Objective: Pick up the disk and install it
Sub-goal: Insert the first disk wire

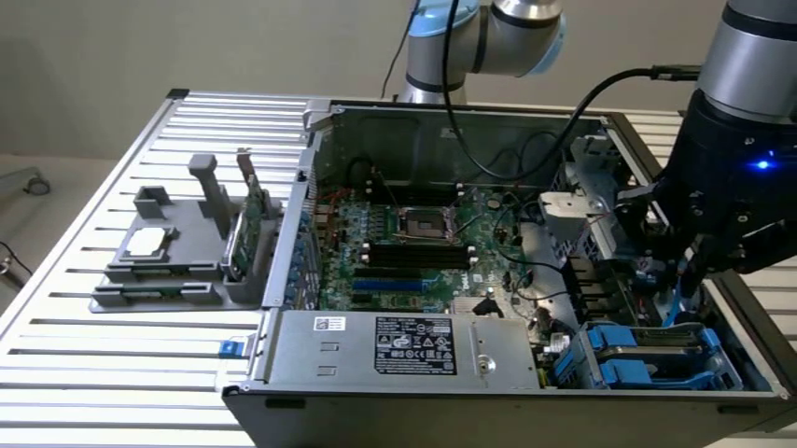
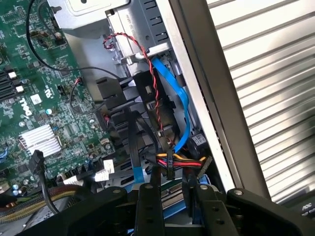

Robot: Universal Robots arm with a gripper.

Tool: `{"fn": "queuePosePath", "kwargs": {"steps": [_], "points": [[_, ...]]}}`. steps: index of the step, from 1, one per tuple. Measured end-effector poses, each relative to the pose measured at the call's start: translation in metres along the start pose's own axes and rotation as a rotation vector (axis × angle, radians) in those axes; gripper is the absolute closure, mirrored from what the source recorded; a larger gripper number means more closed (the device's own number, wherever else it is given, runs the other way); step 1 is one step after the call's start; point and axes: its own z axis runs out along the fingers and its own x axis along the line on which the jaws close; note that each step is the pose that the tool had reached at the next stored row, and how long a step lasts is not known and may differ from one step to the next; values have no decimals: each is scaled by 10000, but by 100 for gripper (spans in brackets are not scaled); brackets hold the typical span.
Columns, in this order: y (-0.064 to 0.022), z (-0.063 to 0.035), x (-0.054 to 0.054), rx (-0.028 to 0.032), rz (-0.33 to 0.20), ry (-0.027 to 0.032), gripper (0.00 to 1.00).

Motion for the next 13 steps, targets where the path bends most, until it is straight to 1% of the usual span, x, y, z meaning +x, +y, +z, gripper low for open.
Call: {"fn": "queuePosePath", "kwargs": {"steps": [1, 2, 3, 6, 7, 9, 13], "points": [[2, 0, 1, 38, 21, -14, 77], [5, 2, 3, 72, 44, -26, 77], [8, 3, 4, 105, 67, -38, 83], [16, 5, 8, 190, 144, -66, 83], [17, 6, 9, 206, 168, -71, 83], [17, -3, 13, 220, 191, -71, 83], [12, -35, 21, 228, 211, -55, 83]]}}
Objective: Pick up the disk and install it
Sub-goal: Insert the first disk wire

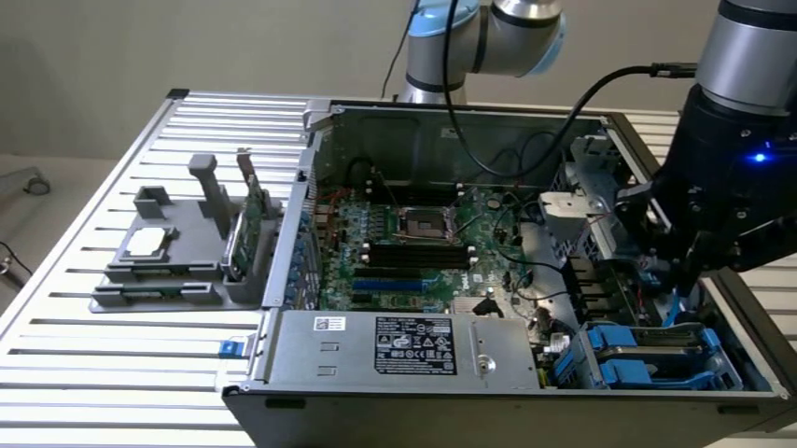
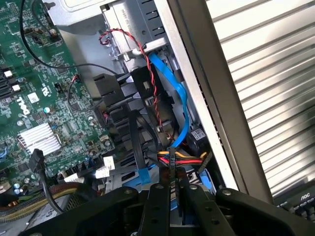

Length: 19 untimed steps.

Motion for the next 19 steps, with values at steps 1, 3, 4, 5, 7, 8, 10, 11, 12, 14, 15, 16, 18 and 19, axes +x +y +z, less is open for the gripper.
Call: {"fn": "queuePosePath", "kwargs": {"steps": [1, 3, 4, 5, 7, 8, 10, 11, 12, 14, 15, 16, 18, 19], "points": [[-2, -7, 2, 2, 6, 5, 83], [-5, -22, 5, 9, 18, 13, 83], [-6, -29, 6, 13, 27, 16, 83], [-7, -38, 6, 17, 40, 18, 83], [-8, -47, 6, 25, 86, 21, 83], [-9, -49, 6, 30, 115, 23, 83], [-9, -53, 6, 45, 166, 22, 83], [-10, -54, 7, 61, 186, 18, 83], [-11, -55, 7, 88, 200, 8, 83], [-13, -54, 7, 167, 211, -24, 83], [-16, -53, 7, 223, 210, -48, 83], [-19, -54, 5, 285, 205, -74, 83], [-32, -53, 0, 413, 184, -130, 83], [-41, -52, -3, 468, 174, -154, 83]]}}
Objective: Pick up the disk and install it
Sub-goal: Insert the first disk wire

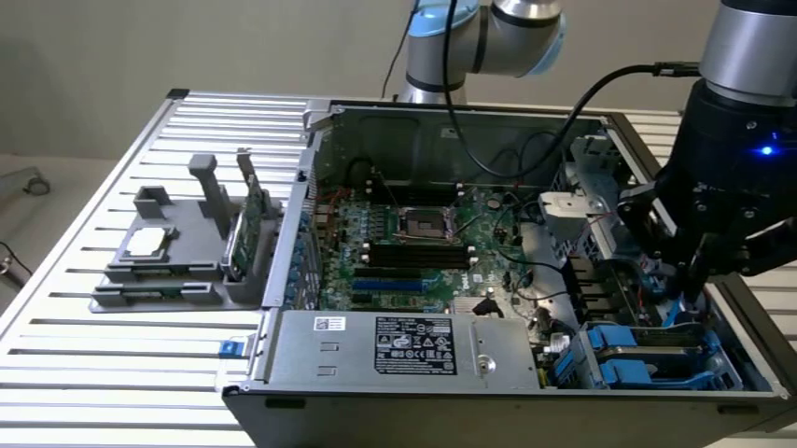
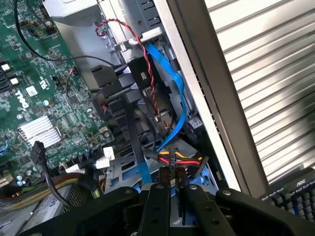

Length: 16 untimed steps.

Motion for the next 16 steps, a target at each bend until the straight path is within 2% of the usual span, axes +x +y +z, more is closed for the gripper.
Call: {"fn": "queuePosePath", "kwargs": {"steps": [1, 4, 9, 14, 16], "points": [[-11, 2, -4, 41, -7, -17, 83], [-41, 5, -6, 107, -14, -36, 83], [-76, 3, 18, 181, -21, -55, 83], [-112, -9, 80, 208, -20, -66, 83], [-122, -13, 99, 240, -17, -81, 83]]}}
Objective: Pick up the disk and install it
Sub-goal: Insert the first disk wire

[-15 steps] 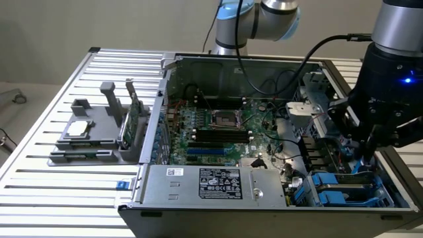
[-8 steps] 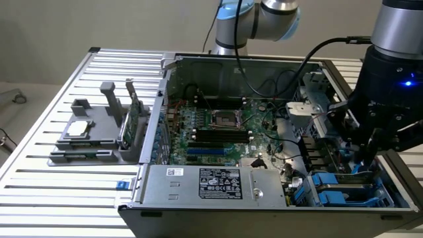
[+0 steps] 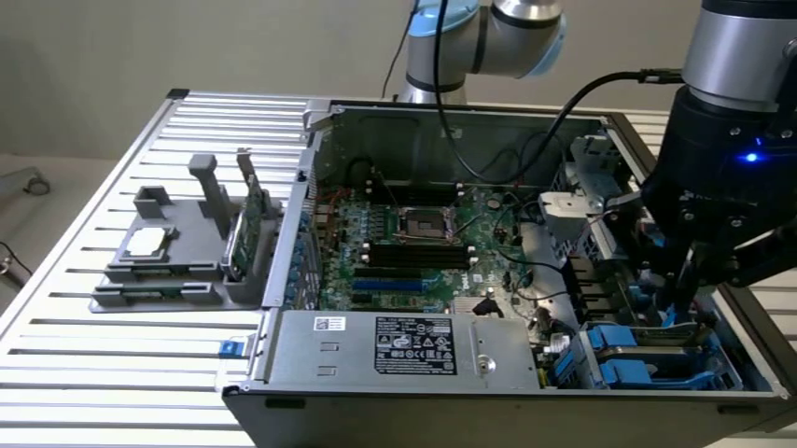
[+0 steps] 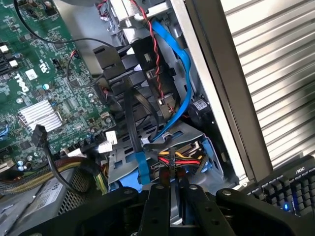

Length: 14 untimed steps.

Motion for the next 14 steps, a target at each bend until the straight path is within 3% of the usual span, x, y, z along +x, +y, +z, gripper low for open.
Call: {"fn": "queuePosePath", "kwargs": {"steps": [6, 14], "points": [[-1, 32, 16, 101, -14, -48, 83], [2, 66, 25, 205, -41, -10, 83]]}}
